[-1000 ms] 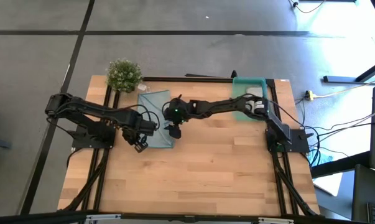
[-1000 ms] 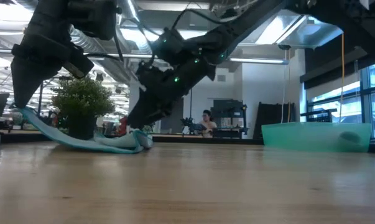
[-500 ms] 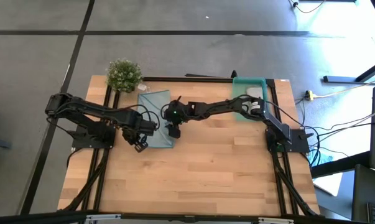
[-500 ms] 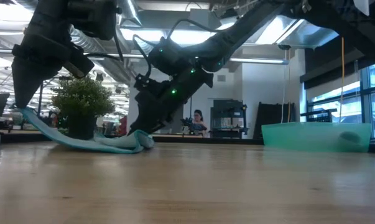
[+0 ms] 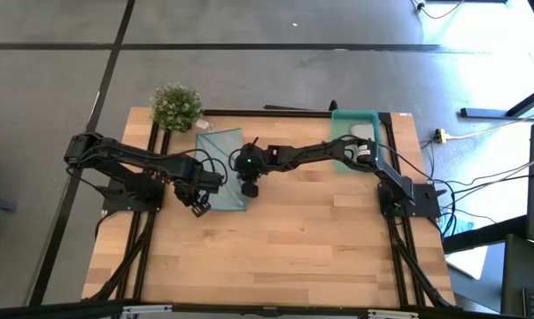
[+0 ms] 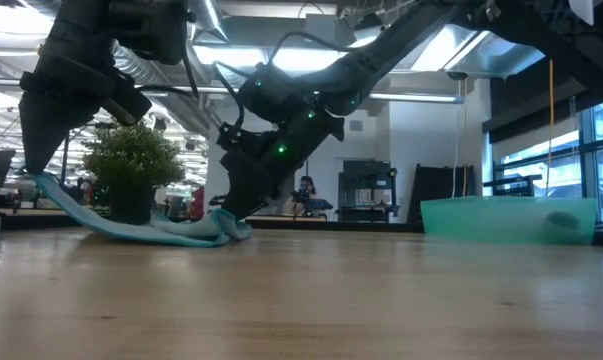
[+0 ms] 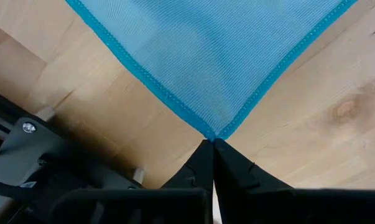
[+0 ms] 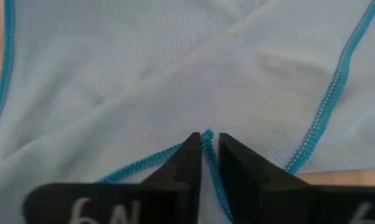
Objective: Roll microfiber towels into tight, uniform cylinder then place into a basket
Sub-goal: Fold the blue towel
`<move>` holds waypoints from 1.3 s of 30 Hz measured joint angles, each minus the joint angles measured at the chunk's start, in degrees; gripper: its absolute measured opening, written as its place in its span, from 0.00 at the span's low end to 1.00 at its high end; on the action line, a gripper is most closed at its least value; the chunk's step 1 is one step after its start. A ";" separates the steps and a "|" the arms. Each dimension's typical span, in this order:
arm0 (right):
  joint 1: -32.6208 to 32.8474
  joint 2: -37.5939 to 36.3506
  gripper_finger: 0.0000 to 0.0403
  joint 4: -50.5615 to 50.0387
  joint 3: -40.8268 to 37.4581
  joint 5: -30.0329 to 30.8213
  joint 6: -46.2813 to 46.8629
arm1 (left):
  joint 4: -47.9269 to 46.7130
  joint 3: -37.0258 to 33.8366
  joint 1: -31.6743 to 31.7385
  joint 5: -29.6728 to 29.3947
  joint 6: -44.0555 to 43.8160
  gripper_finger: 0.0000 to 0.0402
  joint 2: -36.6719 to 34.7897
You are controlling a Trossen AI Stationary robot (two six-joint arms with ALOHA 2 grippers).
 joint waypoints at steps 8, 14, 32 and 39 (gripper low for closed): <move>0.00 -0.02 0.04 -1.27 0.66 -0.31 0.07 | 0.13 0.00 0.00 0.01 0.61 0.00 0.00; 0.00 -0.11 0.05 -1.20 2.50 -1.29 4.44 | 0.48 0.00 0.02 -0.85 0.88 0.00 0.00; -0.05 -0.13 0.33 -1.23 3.06 -3.03 1.40 | 0.47 0.00 0.02 -1.10 0.98 0.00 0.00; -0.35 -0.12 0.38 -1.24 2.99 -2.39 1.62 | 0.53 0.00 0.02 -1.30 1.01 0.00 0.00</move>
